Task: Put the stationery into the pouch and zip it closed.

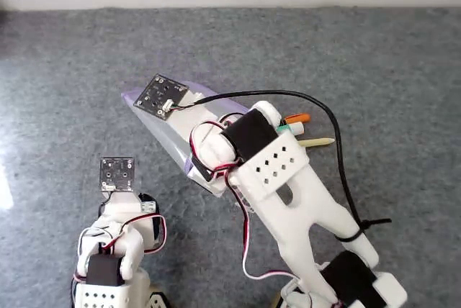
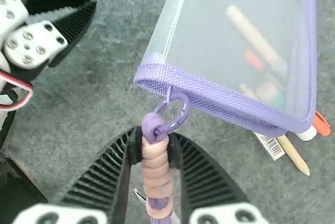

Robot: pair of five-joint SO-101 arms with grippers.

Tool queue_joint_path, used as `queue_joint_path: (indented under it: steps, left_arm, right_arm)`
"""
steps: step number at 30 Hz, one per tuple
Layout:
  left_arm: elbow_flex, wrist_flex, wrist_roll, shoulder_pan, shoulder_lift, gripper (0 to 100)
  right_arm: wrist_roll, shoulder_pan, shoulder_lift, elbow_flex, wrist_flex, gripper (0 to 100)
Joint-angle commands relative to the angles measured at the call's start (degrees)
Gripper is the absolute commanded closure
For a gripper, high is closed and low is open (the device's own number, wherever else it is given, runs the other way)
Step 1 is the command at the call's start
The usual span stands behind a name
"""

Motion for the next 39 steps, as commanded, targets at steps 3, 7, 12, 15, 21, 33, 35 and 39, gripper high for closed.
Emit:
queue_joint_path:
  steps: [3, 7, 12, 15, 21, 33, 35, 39]
  left_arm:
    - [-0.5, 1.5, -0.8, 7.7, -0.5, 98]
    - [-0.6, 1.2, -7.9, 10.6, -1.1, 94]
    - [-4.4, -2.4, -10.6, 0.2, -1.3, 81]
    - [-10.8, -4.1, -7.6, -6.8, -1.2, 83]
    - [-26.2, 2.3, -3.8, -7.3, -1.1, 90]
    - [-36.6, 8.8, 4.2, 11.8, -1.0, 90]
    - [-35.0, 6.9, 4.2, 14.9, -1.0, 90]
    - [-32.9, 5.0, 4.0, 19.5, -0.9, 90]
  right_arm:
    - [-0.6, -0.4, -4.0, -1.6, 2.1, 99.1]
    - [-0.6, -0.1, -4.2, -1.6, 2.2, 99.1]
    - [-0.7, 0.0, -4.1, -1.6, 2.2, 99.0]
    - [-0.7, 0.0, -4.2, -1.6, 2.2, 99.0]
    - [-0.8, 0.0, -4.3, -1.6, 2.1, 99.0]
    - [-0.9, -0.4, -4.3, -1.6, 1.6, 99.0]
    - [-0.9, -0.4, -4.3, -1.6, 1.6, 99.0]
    - [-0.9, -0.3, -4.4, -1.7, 1.6, 99.0]
